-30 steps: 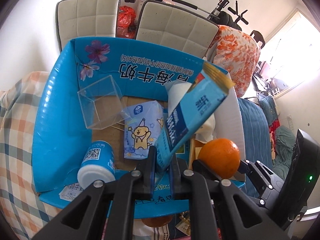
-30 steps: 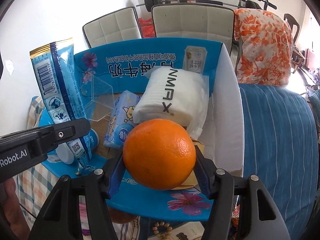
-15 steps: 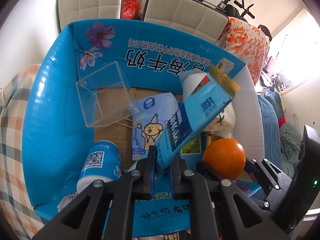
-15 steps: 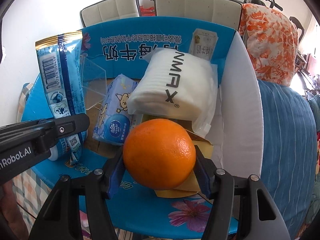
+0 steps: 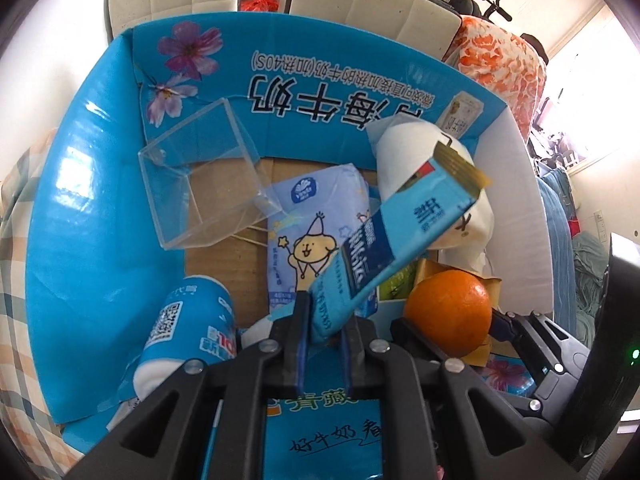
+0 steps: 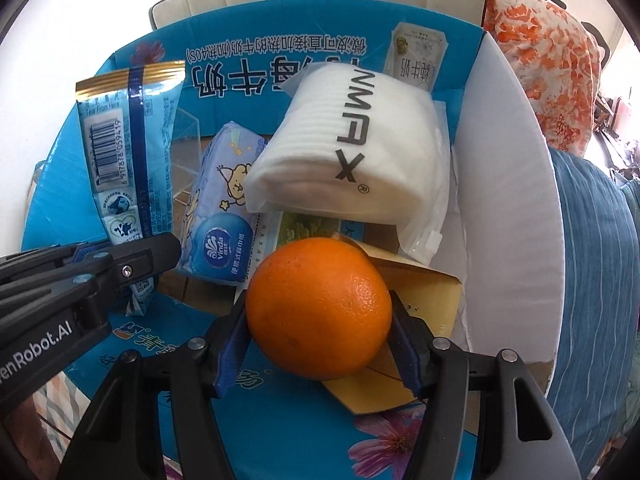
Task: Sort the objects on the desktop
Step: 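Lower the toothpaste tube and orange into the blue milk box, open both tools, then grasp the pink wrapped packet with the left tool while the right tool grasps the pink barcode pack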
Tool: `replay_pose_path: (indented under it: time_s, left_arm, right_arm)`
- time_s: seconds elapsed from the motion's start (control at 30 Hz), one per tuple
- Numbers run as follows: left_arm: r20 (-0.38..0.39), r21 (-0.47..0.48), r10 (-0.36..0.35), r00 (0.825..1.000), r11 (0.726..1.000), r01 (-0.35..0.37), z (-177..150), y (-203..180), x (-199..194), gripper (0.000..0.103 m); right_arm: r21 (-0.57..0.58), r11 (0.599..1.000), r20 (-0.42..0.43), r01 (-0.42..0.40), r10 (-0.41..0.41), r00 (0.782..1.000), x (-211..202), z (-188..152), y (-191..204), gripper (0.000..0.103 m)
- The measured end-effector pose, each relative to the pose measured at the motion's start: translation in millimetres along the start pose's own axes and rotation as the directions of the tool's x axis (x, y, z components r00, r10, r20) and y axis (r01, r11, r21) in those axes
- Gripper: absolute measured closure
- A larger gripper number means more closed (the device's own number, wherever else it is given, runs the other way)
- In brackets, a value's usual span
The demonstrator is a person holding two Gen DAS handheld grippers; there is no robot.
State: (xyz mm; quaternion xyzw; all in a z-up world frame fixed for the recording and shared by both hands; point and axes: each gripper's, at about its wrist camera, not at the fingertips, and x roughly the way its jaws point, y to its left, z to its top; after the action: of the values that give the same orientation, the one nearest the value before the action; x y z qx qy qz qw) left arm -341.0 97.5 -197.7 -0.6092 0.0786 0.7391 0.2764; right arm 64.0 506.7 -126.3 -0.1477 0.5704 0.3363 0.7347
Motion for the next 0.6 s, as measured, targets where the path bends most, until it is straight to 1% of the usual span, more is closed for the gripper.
replay_pose_path:
  time_s: [0.03, 0.13, 0.17, 0.2, 0.23, 0.3, 0.33, 0.37, 0.43, 0.53, 0.6]
  left_arm:
    - [0.001, -0.003, -0.003, 1.0, 1.0, 0.003, 0.1, -0.5, -0.2, 0.091]
    - [0.005, -0.026, -0.01, 1.0, 1.0, 0.01, -0.4, 1.1, -0.9, 0.084]
    - [0.006, -0.034, -0.013, 1.0, 0.999, 0.013, -0.8, 2.0, -1.7, 0.076]
    - [0.01, -0.039, -0.017, 1.0, 0.999, 0.017, -1.1, 2.6, -3.2, 0.065]
    - [0.017, -0.043, -0.017, 1.0, 0.999, 0.018, -1.2, 3.3, -5.7, 0.06]
    - [0.04, -0.054, -0.02, 0.999, 0.998, 0.022, -1.4, 5.0, -12.6, 0.036]
    - [0.054, -0.064, -0.025, 0.998, 0.998, 0.028, -1.3, 6.5, -17.1, 0.032]
    - [0.069, -0.073, -0.033, 0.997, 0.997, 0.038, -1.6, 8.9, -22.2, 0.029]
    - [0.089, -0.092, -0.05, 0.995, 0.994, 0.058, -1.5, 12.6, -32.1, 0.028]
    - [0.111, -0.115, -0.063, 0.992, 0.99, 0.076, -0.6, 17.7, -48.4, 0.027]
    - [0.13, -0.12, -0.064, 0.989, 0.99, 0.08, -5.7, 23.4, -63.3, 0.027]
  right_arm:
    - [0.0, 1.0, -0.005, -0.002, 0.002, 1.0, 1.1, -0.1, -0.4, 0.039]
    - [0.001, 1.0, -0.016, -0.011, 0.011, 1.0, 2.9, -0.3, -1.4, 0.038]
    - [0.003, 1.0, -0.017, -0.015, 0.015, 1.0, 2.6, -0.4, -1.9, 0.038]
    - [0.001, 1.0, -0.02, -0.021, 0.021, 1.0, 2.4, -0.6, -1.9, 0.038]
    - [-0.002, 1.0, -0.024, -0.024, 0.024, 0.999, 2.3, -1.1, -1.7, 0.038]
    - [-0.008, 1.0, -0.035, -0.03, 0.03, 0.999, 1.9, -2.6, -1.0, 0.038]
    - [-0.008, 0.999, -0.031, -0.038, 0.038, 0.999, 0.0, -3.7, -1.0, 0.037]
    - [-0.011, 0.999, -0.022, -0.045, 0.045, 0.999, -2.9, -4.4, -0.9, 0.036]
    - [-0.013, 0.998, -0.005, -0.056, 0.056, 0.998, -11.0, -5.0, 0.2, 0.034]
    - [-0.023, 0.998, 0.018, -0.065, 0.065, 0.998, -25.0, -3.9, 2.4, 0.033]
    - [-0.027, 0.997, 0.034, -0.072, 0.073, 0.997, -35.5, -3.1, 2.6, 0.033]
